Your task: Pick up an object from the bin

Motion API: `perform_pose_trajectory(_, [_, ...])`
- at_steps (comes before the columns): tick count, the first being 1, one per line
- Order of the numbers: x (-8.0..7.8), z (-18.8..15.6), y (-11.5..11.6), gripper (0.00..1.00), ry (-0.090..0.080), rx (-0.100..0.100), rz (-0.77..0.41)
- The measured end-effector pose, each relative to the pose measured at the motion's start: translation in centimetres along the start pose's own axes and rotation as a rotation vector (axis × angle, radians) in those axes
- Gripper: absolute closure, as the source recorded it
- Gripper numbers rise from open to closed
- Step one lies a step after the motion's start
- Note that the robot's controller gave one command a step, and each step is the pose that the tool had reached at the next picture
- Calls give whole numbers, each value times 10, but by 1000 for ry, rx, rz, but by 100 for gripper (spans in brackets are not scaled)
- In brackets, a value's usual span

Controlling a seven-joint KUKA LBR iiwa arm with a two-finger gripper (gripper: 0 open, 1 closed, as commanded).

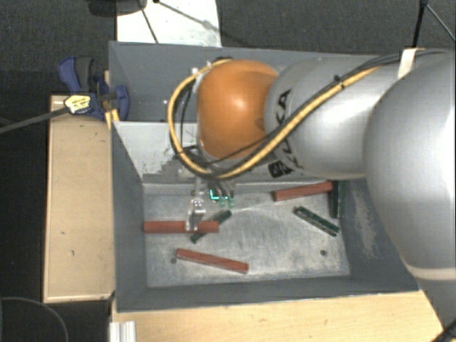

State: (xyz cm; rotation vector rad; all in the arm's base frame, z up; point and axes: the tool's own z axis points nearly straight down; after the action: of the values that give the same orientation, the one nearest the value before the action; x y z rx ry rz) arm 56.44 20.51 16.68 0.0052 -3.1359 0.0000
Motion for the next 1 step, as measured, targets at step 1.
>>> perform_pose_trajectory(1, [-2,-5,-1,0,-8,-2,5])
